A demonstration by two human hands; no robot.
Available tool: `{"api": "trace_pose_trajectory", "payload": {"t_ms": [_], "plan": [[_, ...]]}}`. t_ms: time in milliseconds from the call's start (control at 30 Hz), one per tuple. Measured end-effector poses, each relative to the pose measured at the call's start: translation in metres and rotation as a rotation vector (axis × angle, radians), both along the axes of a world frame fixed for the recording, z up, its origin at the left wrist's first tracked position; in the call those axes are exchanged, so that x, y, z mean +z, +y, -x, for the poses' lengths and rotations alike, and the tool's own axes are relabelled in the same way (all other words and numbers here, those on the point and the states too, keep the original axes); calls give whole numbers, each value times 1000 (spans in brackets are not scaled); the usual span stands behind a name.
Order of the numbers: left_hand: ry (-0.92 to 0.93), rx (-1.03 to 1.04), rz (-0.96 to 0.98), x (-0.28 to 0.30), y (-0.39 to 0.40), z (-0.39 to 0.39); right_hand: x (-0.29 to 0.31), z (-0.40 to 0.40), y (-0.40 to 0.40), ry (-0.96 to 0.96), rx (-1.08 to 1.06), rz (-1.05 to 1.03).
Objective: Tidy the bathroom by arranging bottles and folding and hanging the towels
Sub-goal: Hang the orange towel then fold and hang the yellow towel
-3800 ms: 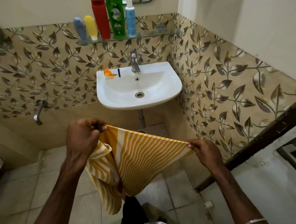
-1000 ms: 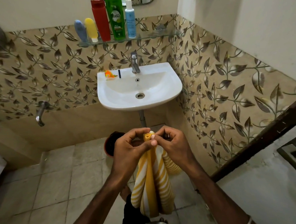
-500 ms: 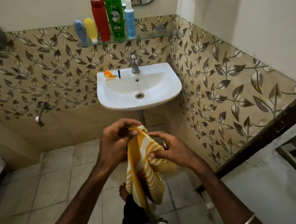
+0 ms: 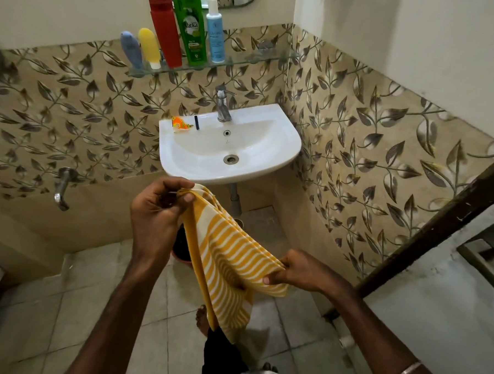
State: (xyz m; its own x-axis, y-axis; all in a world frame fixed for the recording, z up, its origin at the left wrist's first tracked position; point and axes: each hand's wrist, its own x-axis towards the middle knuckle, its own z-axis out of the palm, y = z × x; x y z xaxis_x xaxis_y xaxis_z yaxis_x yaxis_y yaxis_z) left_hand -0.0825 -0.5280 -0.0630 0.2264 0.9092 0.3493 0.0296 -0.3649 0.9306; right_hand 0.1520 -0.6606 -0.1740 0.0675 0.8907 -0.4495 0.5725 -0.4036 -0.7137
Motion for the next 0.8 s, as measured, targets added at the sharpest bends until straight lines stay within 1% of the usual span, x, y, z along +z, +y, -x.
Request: {"api": "trace_pose_trajectory", "payload": {"t_ms": [100, 200, 400, 433, 467, 533, 600, 633, 700, 800], "plan": [[25, 14, 2, -5, -1, 2, 0, -4, 0, -76, -29, 10], [43, 37, 20, -10, 2, 6, 8, -16, 0, -47, -179, -54], [128, 61, 25, -15, 8, 17, 18, -42, 4, -22, -368, -116], [143, 60, 29, -16, 9, 18, 20, -43, 5, -72, -407, -156], [160, 59, 31, -18, 10, 19, 21, -42, 5, -166, -436, -207], [203, 66, 21, -21, 12, 19, 22, -37, 5, -432, -456, -337], [226, 91, 20, -24, 15, 20, 19, -32, 3, -631, -459, -496], [227, 102, 31, -25, 17, 21, 17, -31, 2, -683, -460, -575], [226, 107, 54, -27, 21, 24, 15, -31, 0, -725, -466, -698], [245, 93, 74, -32, 25, 28, 22, -31, -1, -732, -508, -725]]}}
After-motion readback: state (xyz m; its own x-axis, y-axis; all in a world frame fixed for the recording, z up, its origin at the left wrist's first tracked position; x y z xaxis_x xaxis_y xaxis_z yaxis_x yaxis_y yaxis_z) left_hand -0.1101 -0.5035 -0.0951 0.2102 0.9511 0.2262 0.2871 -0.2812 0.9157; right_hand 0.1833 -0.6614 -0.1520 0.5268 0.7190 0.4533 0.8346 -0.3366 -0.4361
